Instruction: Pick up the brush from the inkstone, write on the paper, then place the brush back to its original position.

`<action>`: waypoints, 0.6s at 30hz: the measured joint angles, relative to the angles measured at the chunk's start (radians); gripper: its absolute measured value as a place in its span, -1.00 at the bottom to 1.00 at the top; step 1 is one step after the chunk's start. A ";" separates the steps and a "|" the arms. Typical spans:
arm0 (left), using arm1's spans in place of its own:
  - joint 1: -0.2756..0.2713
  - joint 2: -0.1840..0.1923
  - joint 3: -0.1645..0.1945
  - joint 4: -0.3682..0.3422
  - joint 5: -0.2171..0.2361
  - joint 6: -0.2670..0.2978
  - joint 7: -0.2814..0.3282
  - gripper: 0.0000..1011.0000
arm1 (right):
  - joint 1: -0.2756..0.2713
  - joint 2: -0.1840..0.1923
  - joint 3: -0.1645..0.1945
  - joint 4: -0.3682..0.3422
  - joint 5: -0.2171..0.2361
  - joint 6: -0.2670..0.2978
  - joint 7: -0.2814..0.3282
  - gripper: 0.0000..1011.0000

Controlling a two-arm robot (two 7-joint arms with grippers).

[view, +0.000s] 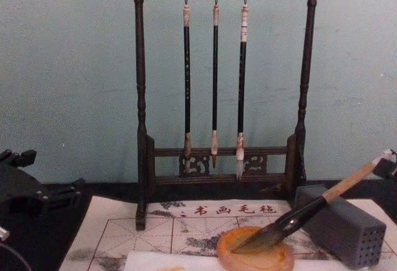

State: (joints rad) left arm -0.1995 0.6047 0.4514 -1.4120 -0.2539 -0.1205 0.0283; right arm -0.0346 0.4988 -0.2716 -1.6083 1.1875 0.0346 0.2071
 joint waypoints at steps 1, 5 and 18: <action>0.000 0.000 0.000 0.000 0.000 0.000 0.000 0.98 | -0.015 0.018 -0.009 -0.018 -0.044 -0.026 0.016 0.98; 0.000 0.000 0.000 0.000 0.000 0.000 0.000 0.98 | -0.036 0.063 -0.039 -0.050 -0.190 -0.085 0.037 0.98; 0.000 0.000 0.000 0.000 0.000 0.000 0.000 0.98 | -0.013 0.135 -0.124 -0.059 -0.621 -0.140 -0.056 0.98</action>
State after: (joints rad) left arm -0.1995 0.6047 0.4514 -1.4120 -0.2539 -0.1205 0.0283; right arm -0.0479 0.6334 -0.3959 -1.6673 0.5665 -0.1049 0.1509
